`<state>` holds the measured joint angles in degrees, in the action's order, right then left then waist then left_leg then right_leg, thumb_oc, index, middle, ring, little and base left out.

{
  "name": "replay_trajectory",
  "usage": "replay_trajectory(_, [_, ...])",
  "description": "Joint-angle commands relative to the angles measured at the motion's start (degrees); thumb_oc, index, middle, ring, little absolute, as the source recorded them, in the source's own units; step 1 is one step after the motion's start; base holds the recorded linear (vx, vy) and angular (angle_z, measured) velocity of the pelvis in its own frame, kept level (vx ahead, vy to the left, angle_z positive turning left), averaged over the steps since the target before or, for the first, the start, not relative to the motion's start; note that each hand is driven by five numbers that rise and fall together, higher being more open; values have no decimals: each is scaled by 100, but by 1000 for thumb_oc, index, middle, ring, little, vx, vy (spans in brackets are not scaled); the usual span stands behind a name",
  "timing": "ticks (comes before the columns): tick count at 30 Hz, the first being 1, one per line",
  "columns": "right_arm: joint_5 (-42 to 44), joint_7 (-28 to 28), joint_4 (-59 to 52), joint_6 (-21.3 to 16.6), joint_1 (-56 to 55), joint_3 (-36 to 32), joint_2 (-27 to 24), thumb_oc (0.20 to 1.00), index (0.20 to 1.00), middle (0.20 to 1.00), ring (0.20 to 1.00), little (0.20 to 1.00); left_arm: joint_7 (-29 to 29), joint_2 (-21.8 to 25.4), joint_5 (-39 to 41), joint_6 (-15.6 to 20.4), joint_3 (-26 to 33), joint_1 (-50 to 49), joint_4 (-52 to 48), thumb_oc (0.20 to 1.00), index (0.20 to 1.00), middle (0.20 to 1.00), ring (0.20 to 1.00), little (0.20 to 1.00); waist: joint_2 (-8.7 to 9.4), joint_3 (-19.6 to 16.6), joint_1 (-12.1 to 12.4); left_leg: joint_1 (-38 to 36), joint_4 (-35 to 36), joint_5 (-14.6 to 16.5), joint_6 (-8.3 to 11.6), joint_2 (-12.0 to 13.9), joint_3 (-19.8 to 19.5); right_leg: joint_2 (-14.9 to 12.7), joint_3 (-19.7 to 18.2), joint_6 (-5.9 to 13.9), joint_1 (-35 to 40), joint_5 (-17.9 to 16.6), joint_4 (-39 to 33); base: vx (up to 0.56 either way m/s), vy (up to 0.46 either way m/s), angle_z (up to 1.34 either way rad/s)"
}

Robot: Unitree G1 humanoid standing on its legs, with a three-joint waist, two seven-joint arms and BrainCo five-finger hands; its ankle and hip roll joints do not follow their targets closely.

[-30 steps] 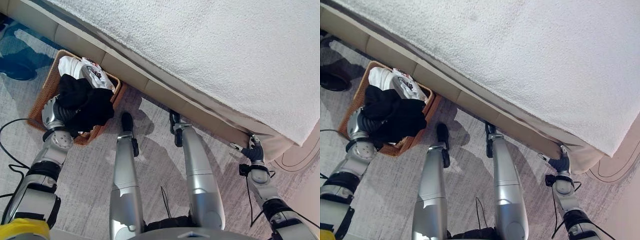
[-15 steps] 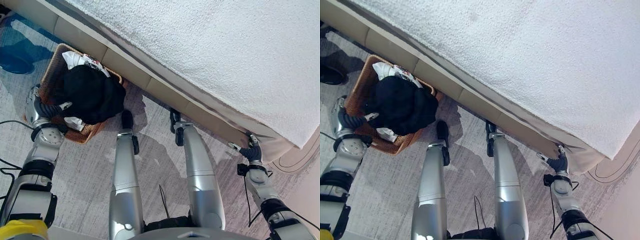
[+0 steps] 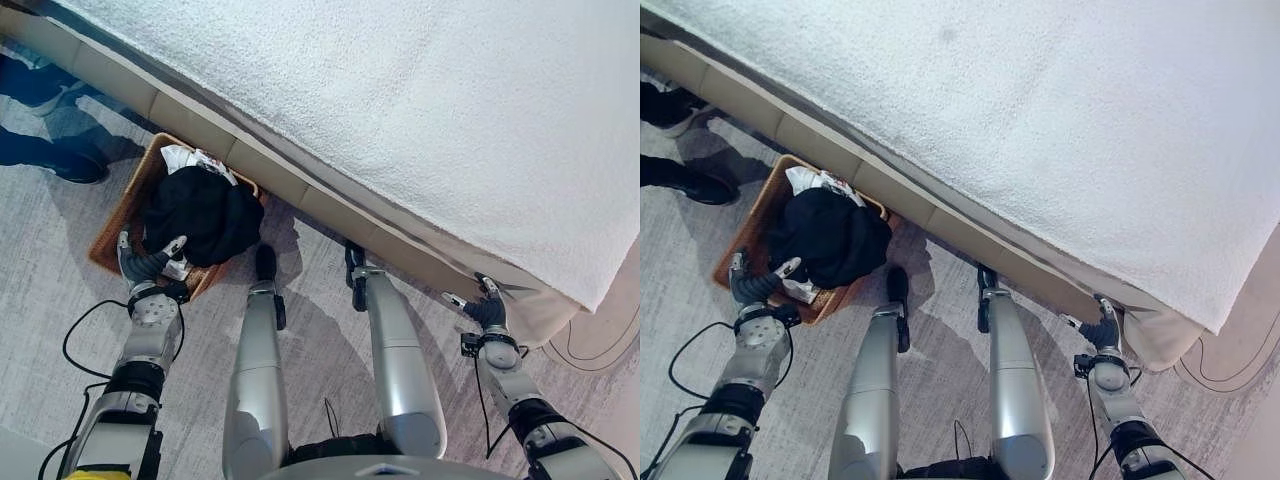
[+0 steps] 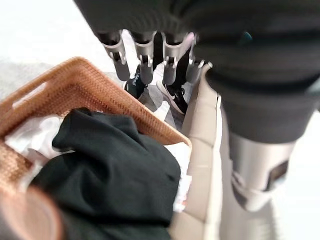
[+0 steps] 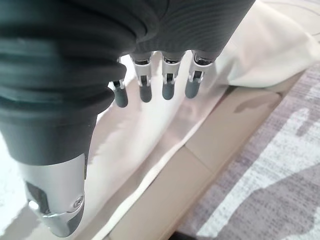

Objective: Pick up clothes into the bucket

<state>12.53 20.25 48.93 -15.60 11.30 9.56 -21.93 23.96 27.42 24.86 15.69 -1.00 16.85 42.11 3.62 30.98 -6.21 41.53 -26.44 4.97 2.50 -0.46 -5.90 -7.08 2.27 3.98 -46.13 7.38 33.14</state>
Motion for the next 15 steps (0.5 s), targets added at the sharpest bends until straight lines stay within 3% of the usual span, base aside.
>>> replay_trajectory(1, [-119,-114,134,15,-128,-175,-298,1000,1000,1000,1000,1000,-797,-319,710,409,69,-145,285,1000,1000,1000,1000,1000,-316,-119,-36,-527,-176,-46,-131,-191,225,-189,-85,83,989,-102,-336,52,2,-2])
replay_trajectory(5, [-245,-373,454,109,-221,-203,-131,1000,1000,1000,1000,1000,-1450,-758,831,397,-145,-365,482,1000,1000,1000,1000,1000,-350,-119,-18,-1844,690,-237,-54,-152,219,-146,28,161,2269,-335,-1130,77,-13,-2])
replay_trajectory(6, [-245,-373,454,109,-219,-204,-131,1000,1000,1000,1000,1000,-1450,-757,831,397,-144,-362,482,1000,1000,1000,1000,1000,-351,-119,-20,-1851,721,-266,-54,-153,215,-146,32,162,2278,-363,-1162,98,-23,-3])
replay_trajectory(12, [228,-1059,1129,307,-593,-296,242,1000,1000,1000,1000,1000,-1804,-1276,275,194,-391,-954,954,1000,1000,1000,1000,1000,-368,-1029,60,-2964,1671,-402,4,-110,240,-27,196,235,3379,-530,-2136,163,-48,0])
replay_trajectory(15, [162,-1171,1314,363,-683,-279,306,1000,1000,1000,1000,1000,-1856,-1307,-115,132,-464,-1088,1144,1000,1000,1000,1000,1000,-387,-1266,93,-3210,1834,-402,6,-113,235,16,205,253,3632,-559,-2359,156,-35,-2])
